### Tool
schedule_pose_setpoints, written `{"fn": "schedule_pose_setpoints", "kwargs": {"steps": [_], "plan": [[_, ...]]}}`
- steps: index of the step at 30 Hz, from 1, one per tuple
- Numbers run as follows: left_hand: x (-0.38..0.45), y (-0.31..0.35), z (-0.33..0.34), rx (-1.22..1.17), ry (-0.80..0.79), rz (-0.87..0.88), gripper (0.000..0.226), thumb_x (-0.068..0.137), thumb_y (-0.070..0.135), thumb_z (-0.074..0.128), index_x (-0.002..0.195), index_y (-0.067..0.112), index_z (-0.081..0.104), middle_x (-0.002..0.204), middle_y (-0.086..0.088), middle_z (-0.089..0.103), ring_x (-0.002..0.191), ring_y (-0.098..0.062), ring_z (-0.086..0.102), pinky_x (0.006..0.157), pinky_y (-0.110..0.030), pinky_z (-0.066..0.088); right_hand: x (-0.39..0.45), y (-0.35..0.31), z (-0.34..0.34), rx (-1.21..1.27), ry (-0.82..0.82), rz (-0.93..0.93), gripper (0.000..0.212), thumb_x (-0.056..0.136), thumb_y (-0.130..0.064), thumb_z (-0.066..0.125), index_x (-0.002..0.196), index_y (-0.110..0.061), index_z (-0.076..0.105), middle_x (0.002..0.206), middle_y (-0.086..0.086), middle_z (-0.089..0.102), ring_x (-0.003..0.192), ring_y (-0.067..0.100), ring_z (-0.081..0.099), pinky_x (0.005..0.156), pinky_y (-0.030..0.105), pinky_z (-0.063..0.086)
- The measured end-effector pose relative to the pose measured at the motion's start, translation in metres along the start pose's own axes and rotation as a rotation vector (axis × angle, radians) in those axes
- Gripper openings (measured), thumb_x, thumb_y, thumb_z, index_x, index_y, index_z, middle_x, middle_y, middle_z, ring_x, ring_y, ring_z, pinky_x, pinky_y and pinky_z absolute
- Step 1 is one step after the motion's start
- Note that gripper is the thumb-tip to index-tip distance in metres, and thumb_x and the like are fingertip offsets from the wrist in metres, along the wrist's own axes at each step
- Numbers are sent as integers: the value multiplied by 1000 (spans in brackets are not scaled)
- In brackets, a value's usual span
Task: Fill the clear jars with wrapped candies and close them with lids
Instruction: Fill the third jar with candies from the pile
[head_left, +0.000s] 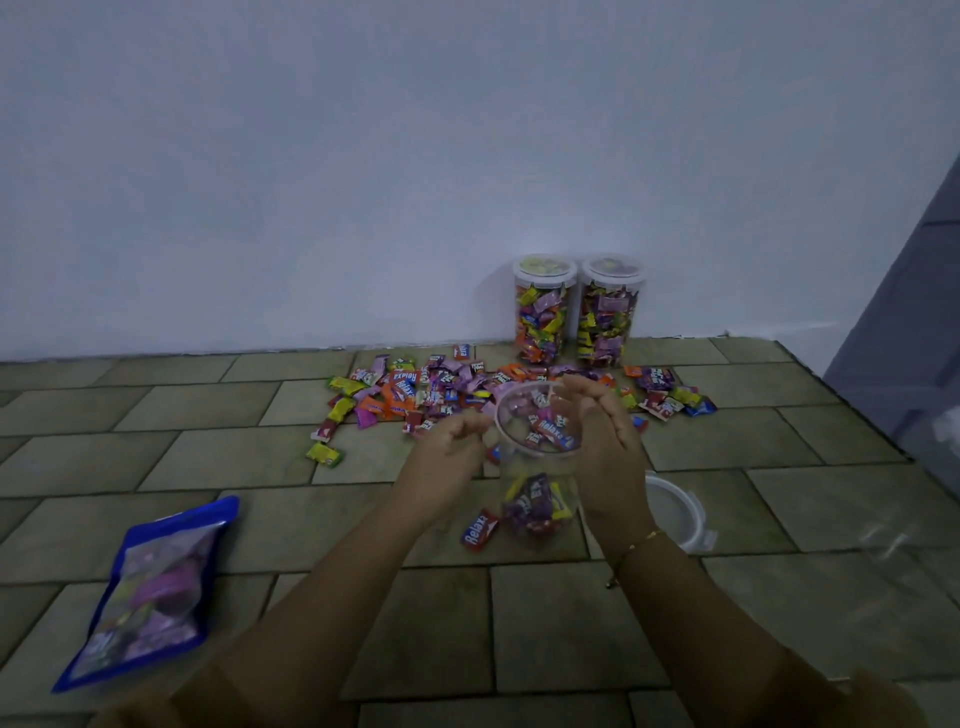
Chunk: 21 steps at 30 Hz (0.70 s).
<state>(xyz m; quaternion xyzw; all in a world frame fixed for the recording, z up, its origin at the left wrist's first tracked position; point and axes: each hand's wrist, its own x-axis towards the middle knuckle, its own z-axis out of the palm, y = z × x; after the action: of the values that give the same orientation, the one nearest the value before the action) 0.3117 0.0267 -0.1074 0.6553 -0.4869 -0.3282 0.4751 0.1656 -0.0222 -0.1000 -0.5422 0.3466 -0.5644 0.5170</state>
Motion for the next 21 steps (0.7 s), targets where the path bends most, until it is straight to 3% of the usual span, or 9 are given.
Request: {"fn": "schedule_pose_setpoints", "kwargs": {"steps": [2, 4, 6, 9, 16, 17, 19, 21], "plan": [[-5, -25, -6, 332, -127, -21, 34, 81, 32, 65, 115, 34, 60, 122, 9, 55, 118, -10, 49, 99, -28, 42, 0, 2, -1, -2, -14, -18, 24, 98, -17, 37, 105, -18, 61, 107, 1, 64, 106, 16, 60, 90, 28, 48], [-11, -42, -9, 661, -223, -8, 59, 70, 58, 63, 126, 42, 52, 139, 9, 42, 133, -13, 32, 111, -39, 28, -1, 2, -1, 9, -32, -30, 26, 91, -27, 36, 100, -23, 61, 103, -3, 65, 100, 11, 61, 85, 19, 49], [-16, -49, -8, 832, -245, 18, 58, 77, 60, 60, 131, 45, 47, 150, 11, 29, 141, -12, 16, 115, -40, 14, -1, 4, -4, 21, -51, -21, 31, 87, -30, 35, 101, -21, 61, 103, 0, 66, 95, 7, 62, 82, 17, 51], [-13, -54, -10, 916, -179, 29, 51, 87, 57, 51, 136, 45, 42, 156, 9, 20, 144, -13, 7, 114, -42, 9, -1, 1, -8, 33, -95, -7, 35, 85, -30, 36, 104, -16, 61, 105, 4, 66, 92, 5, 63, 79, 16, 51], [17, -66, -13, 998, -36, 15, 51, 95, 57, 32, 143, 39, 33, 160, 2, 0, 146, -21, -5, 115, -43, 7, -6, 4, -7, 66, -147, -2, 32, 86, -43, 41, 108, -29, 60, 112, -2, 67, 106, 11, 62, 85, 21, 50], [23, -68, -13, 1001, -19, 15, 52, 96, 57, 31, 145, 39, 30, 160, 1, -2, 146, -22, -7, 116, -44, 6, -7, 5, -6, 69, -153, 25, 36, 84, -52, 45, 108, -31, 61, 113, -3, 67, 108, 10, 62, 88, 22, 49], [33, -70, -11, 995, 17, -4, 58, 96, 56, 31, 149, 37, 18, 160, -2, -6, 146, -25, -10, 116, -44, 4, -7, 8, -5, 154, -157, 104, 63, 67, -77, 55, 108, -29, 63, 112, -4, 69, 108, 7, 63, 89, 21, 50], [43, -71, -10, 996, 39, -41, 64, 96, 57, 31, 151, 34, 7, 160, -4, -9, 146, -26, -12, 117, -44, 3, -3, 12, -5, 242, -140, 131, 80, 58, -85, 55, 108, -23, 64, 109, -2, 71, 105, 9, 64, 86, 20, 52]]}}
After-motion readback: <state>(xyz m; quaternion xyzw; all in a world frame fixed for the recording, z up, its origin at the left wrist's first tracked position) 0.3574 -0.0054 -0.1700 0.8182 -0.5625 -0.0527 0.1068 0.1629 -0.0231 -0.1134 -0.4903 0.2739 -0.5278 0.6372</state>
